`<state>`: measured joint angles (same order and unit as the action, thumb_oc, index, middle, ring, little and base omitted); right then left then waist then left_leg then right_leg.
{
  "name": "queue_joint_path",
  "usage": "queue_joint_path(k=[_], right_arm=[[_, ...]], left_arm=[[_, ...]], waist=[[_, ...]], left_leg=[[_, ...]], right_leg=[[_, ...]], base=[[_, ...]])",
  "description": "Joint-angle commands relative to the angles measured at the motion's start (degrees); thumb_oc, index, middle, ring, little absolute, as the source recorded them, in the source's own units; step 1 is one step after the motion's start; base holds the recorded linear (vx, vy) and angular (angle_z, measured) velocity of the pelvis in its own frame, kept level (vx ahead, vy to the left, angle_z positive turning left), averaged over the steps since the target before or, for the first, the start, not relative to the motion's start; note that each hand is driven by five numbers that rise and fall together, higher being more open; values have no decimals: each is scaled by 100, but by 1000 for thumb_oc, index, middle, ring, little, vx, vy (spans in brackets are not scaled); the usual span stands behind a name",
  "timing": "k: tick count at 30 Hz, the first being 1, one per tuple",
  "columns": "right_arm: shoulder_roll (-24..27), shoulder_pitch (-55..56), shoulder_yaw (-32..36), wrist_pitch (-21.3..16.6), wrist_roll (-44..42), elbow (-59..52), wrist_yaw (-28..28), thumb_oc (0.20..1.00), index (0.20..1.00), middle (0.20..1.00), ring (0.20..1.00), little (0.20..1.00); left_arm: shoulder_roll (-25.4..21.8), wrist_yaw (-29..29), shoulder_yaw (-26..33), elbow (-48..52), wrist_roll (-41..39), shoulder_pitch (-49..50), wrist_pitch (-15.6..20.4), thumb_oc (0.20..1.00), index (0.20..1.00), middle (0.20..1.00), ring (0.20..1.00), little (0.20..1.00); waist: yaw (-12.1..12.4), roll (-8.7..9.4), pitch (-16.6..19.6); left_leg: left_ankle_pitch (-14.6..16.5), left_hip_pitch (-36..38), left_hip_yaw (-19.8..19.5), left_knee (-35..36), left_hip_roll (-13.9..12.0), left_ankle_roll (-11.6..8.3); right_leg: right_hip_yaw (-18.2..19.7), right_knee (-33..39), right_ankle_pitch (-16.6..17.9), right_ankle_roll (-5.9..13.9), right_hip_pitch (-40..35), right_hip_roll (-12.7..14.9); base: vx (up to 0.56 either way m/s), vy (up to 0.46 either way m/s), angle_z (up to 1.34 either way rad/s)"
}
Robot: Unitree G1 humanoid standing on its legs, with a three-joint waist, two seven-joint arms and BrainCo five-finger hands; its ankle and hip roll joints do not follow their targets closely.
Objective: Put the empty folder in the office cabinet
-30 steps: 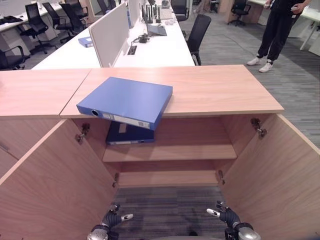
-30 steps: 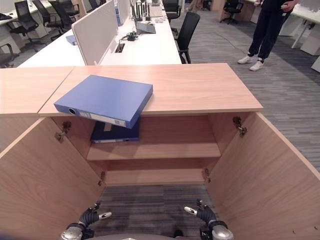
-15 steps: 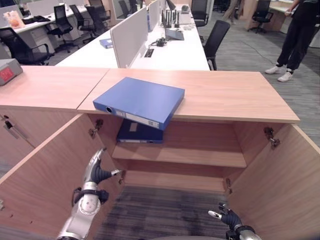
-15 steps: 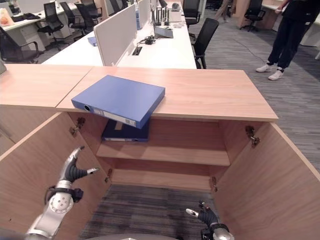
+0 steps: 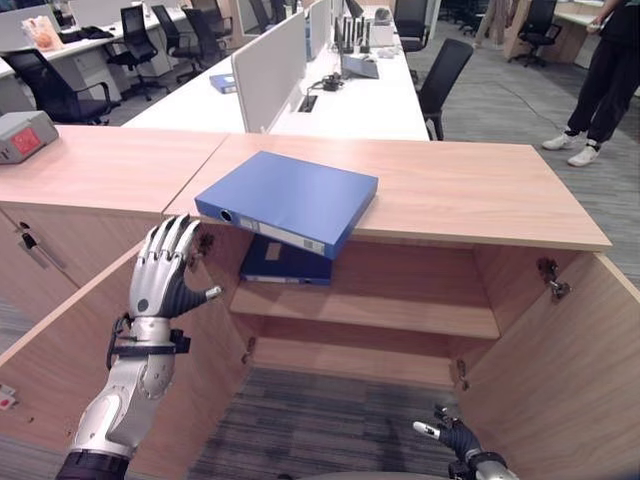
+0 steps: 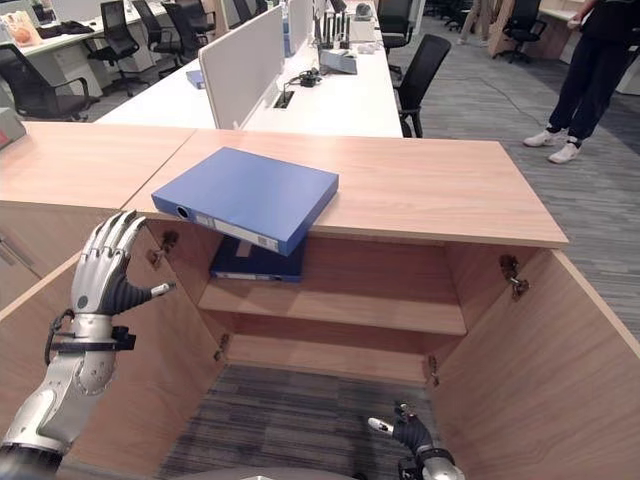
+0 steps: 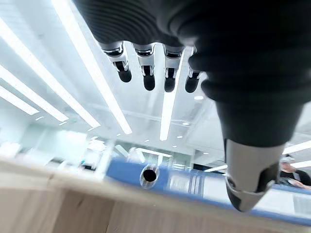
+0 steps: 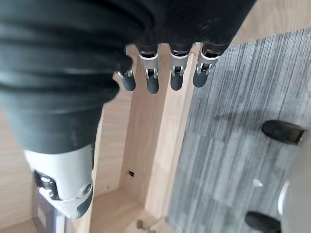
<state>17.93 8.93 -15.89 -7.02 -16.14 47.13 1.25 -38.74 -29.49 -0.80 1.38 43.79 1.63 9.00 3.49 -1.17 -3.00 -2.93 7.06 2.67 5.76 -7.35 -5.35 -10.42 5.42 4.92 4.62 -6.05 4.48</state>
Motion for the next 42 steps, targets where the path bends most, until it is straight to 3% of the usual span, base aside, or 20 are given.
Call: queue_joint_path(k=[1, 12, 26, 42], right_arm=[[-62, -390, -152, -290, 250, -208, 19, 1000, 1000, 1000, 1000, 1000], [-62, -332, -288, -279, 183, -139, 113, 1000, 1000, 1000, 1000, 1000], [-26, -373, -353, -265, 70, 67, 154, 1000, 1000, 1000, 1000, 1000], [-83, -323, -245, -201, -214, 270, 144, 1000, 1000, 1000, 1000, 1000]], left_arm=[[-330, -177, -118, 234, 113, -597, 96, 1000, 1000, 1000, 1000, 1000], [-500, 55, -910, -588, -149, -1416, 182, 1000, 1000, 1000, 1000, 1000], [-924, 255, -2027, -1041, 486, -2635, 50, 1000, 1000, 1000, 1000, 1000], [-674, 424, -2549, -1752, 473, -3024, -59, 1000, 1000, 1000, 1000, 1000]], waist=[[-130, 159, -181], [-343, 98, -136], [-500, 77, -110], [-628, 83, -113]], left_leg=[[252, 127, 26, -76, -123, -215], [322, 226, 222, -76, -107, -219], [386, 283, 363, -76, -54, -196], [420, 328, 455, -76, -4, -166]], right_leg=[[152, -217, -874, 483, -481, 315], [312, -129, -782, 544, -467, 370], [423, -104, -730, 618, -432, 432], [507, -120, -699, 640, -385, 462]], base=[[-5, 9, -4], [-1, 14, -6], [3, 18, -6], [-3, 7, -2]])
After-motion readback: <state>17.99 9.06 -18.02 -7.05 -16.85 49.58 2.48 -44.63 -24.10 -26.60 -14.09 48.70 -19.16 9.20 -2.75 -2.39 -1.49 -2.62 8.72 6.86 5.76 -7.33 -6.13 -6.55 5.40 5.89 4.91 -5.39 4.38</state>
